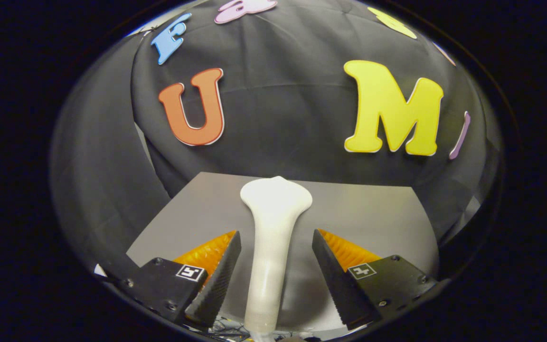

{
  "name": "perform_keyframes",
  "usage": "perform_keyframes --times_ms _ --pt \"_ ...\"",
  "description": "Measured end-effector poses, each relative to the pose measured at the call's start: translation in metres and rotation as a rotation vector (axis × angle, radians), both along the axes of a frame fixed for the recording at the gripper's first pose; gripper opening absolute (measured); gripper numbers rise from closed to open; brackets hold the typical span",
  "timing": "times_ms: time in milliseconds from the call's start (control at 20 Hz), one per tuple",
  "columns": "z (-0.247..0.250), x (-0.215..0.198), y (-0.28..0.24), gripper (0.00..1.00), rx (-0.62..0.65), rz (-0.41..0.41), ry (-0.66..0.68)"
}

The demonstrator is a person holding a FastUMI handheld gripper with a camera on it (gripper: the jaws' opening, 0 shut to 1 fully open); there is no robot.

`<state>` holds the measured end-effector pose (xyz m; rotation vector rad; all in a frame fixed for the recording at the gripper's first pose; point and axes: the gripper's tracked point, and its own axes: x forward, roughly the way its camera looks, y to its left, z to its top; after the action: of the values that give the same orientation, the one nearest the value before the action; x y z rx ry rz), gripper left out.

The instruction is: Iron the clothes twice with a garment steamer, once on the left side and once on the right side.

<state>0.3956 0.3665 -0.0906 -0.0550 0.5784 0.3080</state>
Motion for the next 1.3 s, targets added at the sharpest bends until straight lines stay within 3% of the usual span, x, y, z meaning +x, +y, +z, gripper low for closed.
perform_keyframes --times_ms 250,550,750,1000,1300 --pt "-0.015 0.004 0.008 0.91 -0.056 0.03 0.105" --pt "-0.035 0.0 0.008 0.75 -0.074 0.009 0.192" --pt "-0.037 0.001 0.001 0.46 -0.087 -0.032 0.209" --pt "-0.032 -0.003 0.007 0.39 -0.03 0.024 0.213" --pt "-0.002 -0.019 0.0 0.36 0.002 0.036 0.093"
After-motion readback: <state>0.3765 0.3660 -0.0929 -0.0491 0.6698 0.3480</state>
